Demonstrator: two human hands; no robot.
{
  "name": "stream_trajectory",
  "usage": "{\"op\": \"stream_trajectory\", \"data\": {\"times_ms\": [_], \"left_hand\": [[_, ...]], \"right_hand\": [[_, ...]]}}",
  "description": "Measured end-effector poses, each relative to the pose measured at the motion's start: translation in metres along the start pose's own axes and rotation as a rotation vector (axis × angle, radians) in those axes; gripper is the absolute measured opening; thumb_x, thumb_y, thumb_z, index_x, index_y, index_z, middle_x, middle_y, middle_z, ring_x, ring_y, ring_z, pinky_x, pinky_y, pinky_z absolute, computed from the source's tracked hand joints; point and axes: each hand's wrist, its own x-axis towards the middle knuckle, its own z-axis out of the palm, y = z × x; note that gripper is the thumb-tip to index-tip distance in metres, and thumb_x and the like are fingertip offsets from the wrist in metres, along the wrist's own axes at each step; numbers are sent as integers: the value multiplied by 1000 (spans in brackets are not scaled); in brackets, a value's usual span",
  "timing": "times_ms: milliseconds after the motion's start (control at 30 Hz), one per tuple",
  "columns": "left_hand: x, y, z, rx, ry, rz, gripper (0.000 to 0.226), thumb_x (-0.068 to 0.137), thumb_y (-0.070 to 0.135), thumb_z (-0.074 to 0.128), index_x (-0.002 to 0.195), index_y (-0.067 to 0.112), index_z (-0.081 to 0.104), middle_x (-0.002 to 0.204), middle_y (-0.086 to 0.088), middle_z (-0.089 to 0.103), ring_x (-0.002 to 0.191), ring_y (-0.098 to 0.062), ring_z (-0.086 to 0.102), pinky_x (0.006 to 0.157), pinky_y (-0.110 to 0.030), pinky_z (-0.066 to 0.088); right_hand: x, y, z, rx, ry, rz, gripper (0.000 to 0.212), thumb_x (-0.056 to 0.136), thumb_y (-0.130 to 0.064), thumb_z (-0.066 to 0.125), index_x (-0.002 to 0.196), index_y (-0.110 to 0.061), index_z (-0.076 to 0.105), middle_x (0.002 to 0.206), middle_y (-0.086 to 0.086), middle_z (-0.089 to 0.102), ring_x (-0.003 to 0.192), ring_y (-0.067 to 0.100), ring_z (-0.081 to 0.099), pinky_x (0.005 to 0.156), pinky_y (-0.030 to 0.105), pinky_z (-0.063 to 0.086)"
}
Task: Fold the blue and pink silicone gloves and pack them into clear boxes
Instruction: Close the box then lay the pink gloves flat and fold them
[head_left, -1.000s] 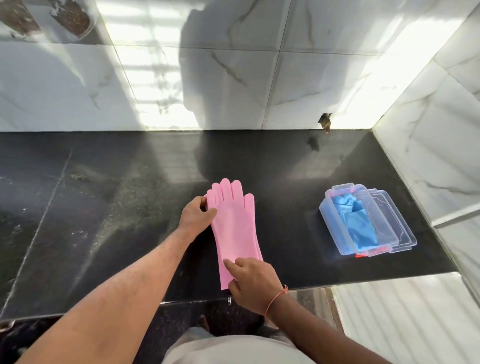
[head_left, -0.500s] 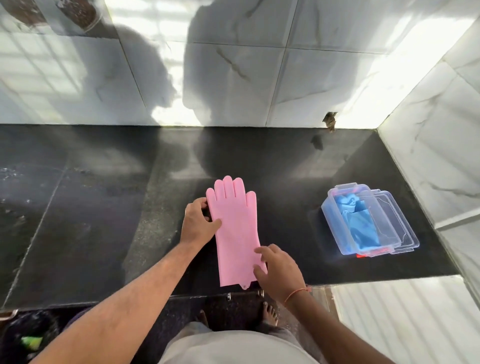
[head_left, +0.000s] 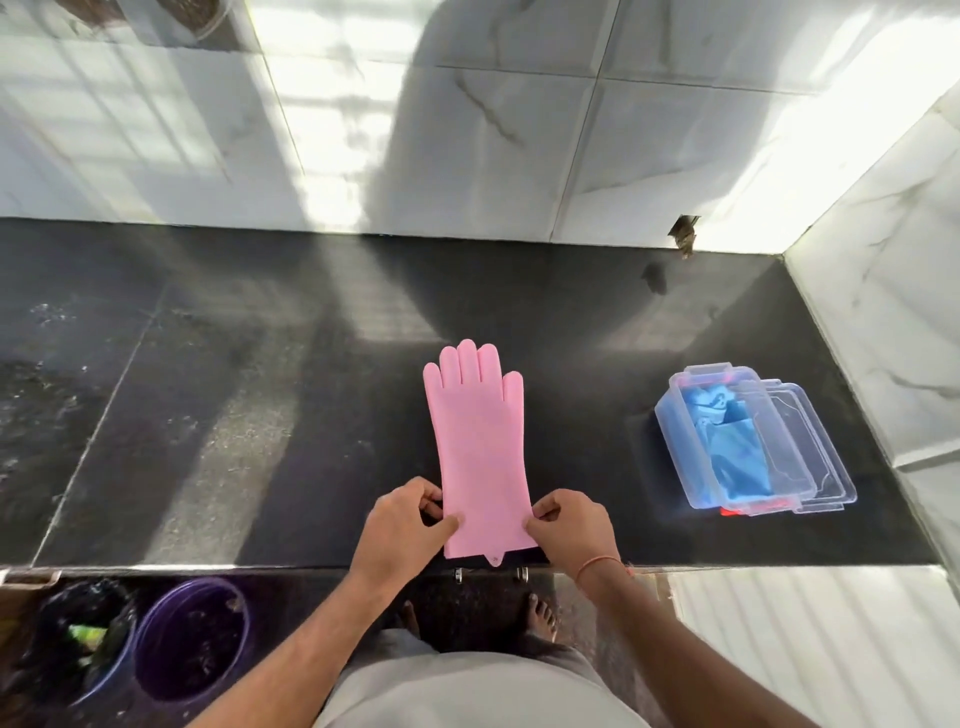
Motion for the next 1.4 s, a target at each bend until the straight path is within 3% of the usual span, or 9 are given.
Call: {"op": "stream_trajectory", "data": {"times_ms": [167,367,600,833,967,1200,1267,1333,1400], "left_hand": [[-15,-22,2,86,-52,269,106,73,72,86,159,37,36,149,19,41,125,-2,51,111,-26,48],[-18,-39,3,328,-99,678,65,83,52,88,141,34,65,145,13,56,131,-13,56,116,-34,51],[-11,-41,-3,324,-97,688,43,90,55,81,127,33,81,123,16,70,122,-10,63,103,-31,60],[-4,-29,-6,336,-18,755,25,105,40,66,118,27,83,114,14,74,106,-9,68,92,-27,62],[-8,-23,-6,361,35,785,34,107,43,54,113,24,82,116,13,74,109,-12,69,88,-34,63],[-31,-34,-5,192,-119,741,31,112,36,54,140,31,67,152,24,61,156,-2,42,131,-30,32],[-38,-35,-5,24,-174,627,37,111,40,57,148,40,58,152,27,60,152,2,47,127,-28,38],[-40,-34,-6,-81,-226,501,50,103,58,66,149,52,46,146,33,61,136,6,59,113,-24,51],[-36,-29,-6,-133,-234,433,60,91,64,78,142,54,47,134,35,66,120,6,67,100,-20,57]], "right_hand": [[1,12,-3,35,-32,-91,18,88,-27,79,98,-32,65,83,-13,72,76,10,69,79,31,64],[5,28,-14,-363,-73,-617,30,96,-47,60,123,-39,68,124,-21,55,108,6,60,98,23,54],[9,29,-32,-576,-253,-742,54,96,-47,69,147,-31,62,147,-9,51,128,16,55,113,29,47],[14,23,-38,-667,-225,-865,34,110,-30,53,141,-26,68,141,-3,57,121,23,57,105,37,52],[8,23,-39,-734,-63,-1037,19,99,-22,67,111,-25,82,134,-2,68,116,25,62,98,35,59],[-10,29,-37,-383,-188,-876,34,96,-31,49,120,-28,72,145,-14,67,141,7,52,127,27,32],[-14,25,-37,-310,-218,-791,33,98,-31,44,122,-31,67,121,-11,75,113,9,65,121,29,39],[-13,16,-39,-251,-223,-718,15,104,-36,40,109,-37,53,86,-10,69,77,15,62,83,35,54],[-8,4,-40,-204,-188,-679,7,108,-38,38,108,-39,46,71,-9,60,62,16,58,59,38,45]]}}
